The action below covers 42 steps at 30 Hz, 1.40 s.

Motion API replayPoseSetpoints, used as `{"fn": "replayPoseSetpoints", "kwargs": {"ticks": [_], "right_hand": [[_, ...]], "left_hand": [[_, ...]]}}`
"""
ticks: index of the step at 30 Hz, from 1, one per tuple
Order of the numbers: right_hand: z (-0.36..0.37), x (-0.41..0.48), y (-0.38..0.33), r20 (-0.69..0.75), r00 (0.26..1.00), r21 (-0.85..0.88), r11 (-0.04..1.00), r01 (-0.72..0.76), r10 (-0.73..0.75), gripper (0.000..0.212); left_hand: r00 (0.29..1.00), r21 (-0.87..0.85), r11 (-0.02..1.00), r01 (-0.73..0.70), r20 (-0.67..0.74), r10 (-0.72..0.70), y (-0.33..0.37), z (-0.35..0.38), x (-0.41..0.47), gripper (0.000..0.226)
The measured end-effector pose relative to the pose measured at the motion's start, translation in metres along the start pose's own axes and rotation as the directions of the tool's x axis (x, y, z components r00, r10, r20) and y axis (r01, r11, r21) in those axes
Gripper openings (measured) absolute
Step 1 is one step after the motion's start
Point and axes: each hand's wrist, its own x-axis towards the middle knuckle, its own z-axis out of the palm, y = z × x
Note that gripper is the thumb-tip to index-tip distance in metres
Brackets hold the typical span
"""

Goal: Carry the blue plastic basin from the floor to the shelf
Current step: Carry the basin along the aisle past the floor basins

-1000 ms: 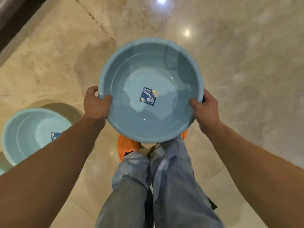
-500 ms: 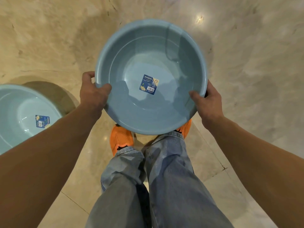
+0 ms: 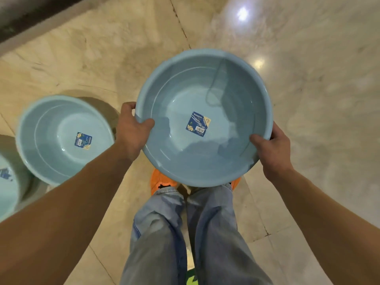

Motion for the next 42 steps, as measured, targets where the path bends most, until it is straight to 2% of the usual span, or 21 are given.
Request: {"fn": "replayPoseSetpoints", "kwargs": {"ticks": [3,7,10,20,27,32,35,38,40,42], "right_hand": [[0.021,-0.018,-0.036,0.022,0.998,-0.035,0.997,0.067,-0.066,0.055],[0.063,-0.042,-0.082,0.095,0.987,-0.067,0.988,0.139,-0.133,0.054],[0.104,-0.060,-0.111,0.166,0.972,-0.092,0.978,0.186,-0.169,0.053],[0.256,-0.120,-0.158,0.455,0.871,-0.272,0.902,0.336,-0.187,0.057],[0.351,-0.126,-0.147,0.578,0.804,-0.372,0.834,0.408,-0.136,0.068],[0.407,-0.102,-0.129,0.644,0.757,-0.413,0.784,0.464,-0.109,0.062],[0.434,-0.086,-0.120,0.687,0.723,-0.459,0.734,0.501,-0.064,0.060],[0.455,-0.073,-0.107,0.686,0.728,-0.530,0.686,0.498,0.001,0.066],[0.465,-0.063,-0.098,0.697,0.717,-0.540,0.658,0.525,-0.001,0.071],[0.469,-0.058,-0.090,0.719,0.695,-0.543,0.624,0.562,0.001,0.065]], "left_hand": [[0.996,-0.050,0.999,-0.019,-0.084,0.015,0.006,-0.043,-0.016,0.048],[0.987,-0.194,0.981,0.021,-0.153,-0.052,0.007,-0.106,-0.032,0.048],[0.971,-0.234,0.972,0.038,-0.219,-0.090,-0.001,-0.155,-0.041,0.047],[0.851,-0.517,0.841,0.162,-0.357,-0.384,-0.094,-0.268,-0.071,0.046],[0.765,-0.653,0.725,0.219,-0.346,-0.543,-0.162,-0.292,-0.070,0.051],[0.712,-0.693,0.658,0.296,-0.300,-0.635,-0.200,-0.288,-0.037,0.048],[0.681,-0.703,0.627,0.336,-0.279,-0.678,-0.220,-0.278,-0.017,0.050],[0.658,-0.719,0.593,0.363,-0.253,-0.709,-0.238,-0.263,-0.003,0.047],[0.648,-0.711,0.589,0.384,-0.247,-0.721,-0.249,-0.250,-0.002,0.042],[0.638,-0.703,0.586,0.404,-0.242,-0.731,-0.258,-0.238,-0.005,0.044]]}}
